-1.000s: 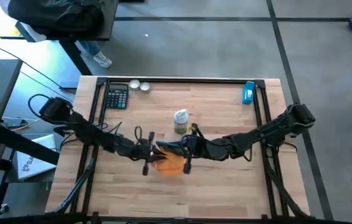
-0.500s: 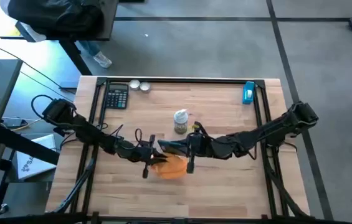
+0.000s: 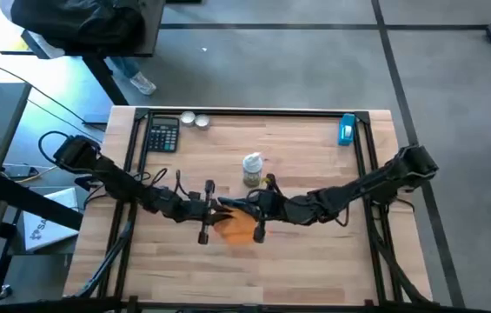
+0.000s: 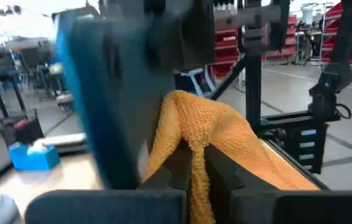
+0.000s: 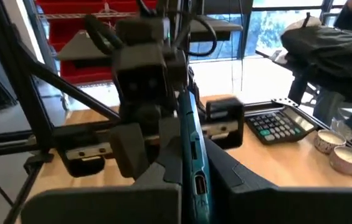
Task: Apply microfiber cloth
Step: Wipe the back of the blue tablet using the orange microfiber cloth
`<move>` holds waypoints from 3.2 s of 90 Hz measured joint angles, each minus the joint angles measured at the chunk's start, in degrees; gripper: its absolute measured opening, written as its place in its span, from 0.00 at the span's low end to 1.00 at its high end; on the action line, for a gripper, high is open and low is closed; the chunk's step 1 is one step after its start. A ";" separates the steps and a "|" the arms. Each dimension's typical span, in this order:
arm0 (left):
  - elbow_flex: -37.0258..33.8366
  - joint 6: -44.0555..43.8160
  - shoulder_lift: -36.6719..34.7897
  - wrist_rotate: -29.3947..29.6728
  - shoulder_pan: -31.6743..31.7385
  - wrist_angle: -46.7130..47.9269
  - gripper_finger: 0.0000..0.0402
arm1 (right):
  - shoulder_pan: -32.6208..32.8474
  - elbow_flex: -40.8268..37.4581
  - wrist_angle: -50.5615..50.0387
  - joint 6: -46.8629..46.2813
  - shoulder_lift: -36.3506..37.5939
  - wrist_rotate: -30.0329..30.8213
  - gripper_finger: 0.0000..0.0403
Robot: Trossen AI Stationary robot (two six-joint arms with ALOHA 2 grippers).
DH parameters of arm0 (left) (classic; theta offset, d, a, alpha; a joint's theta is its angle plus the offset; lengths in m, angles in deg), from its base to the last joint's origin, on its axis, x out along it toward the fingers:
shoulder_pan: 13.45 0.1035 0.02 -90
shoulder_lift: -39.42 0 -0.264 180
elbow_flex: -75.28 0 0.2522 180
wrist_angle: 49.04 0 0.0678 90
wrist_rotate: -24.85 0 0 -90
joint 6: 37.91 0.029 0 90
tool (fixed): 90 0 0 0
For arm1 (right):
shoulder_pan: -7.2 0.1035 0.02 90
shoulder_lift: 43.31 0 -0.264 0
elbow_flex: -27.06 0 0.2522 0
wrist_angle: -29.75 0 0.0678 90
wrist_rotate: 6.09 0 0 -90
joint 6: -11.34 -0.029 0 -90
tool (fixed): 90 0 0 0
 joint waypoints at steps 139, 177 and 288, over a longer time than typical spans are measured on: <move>4.77 -5.90 7.28 7.35 0.60 12.69 0.00 | 0.07 0.00 11.77 9.51 1.45 1.93 0.00; 4.66 -6.53 11.12 7.76 -0.07 0.67 0.00 | 0.09 0.04 9.65 10.00 2.18 2.07 0.00; 11.33 14.39 10.86 14.72 -1.16 -8.42 0.00 | 0.13 -0.01 10.60 6.27 -1.46 7.83 0.00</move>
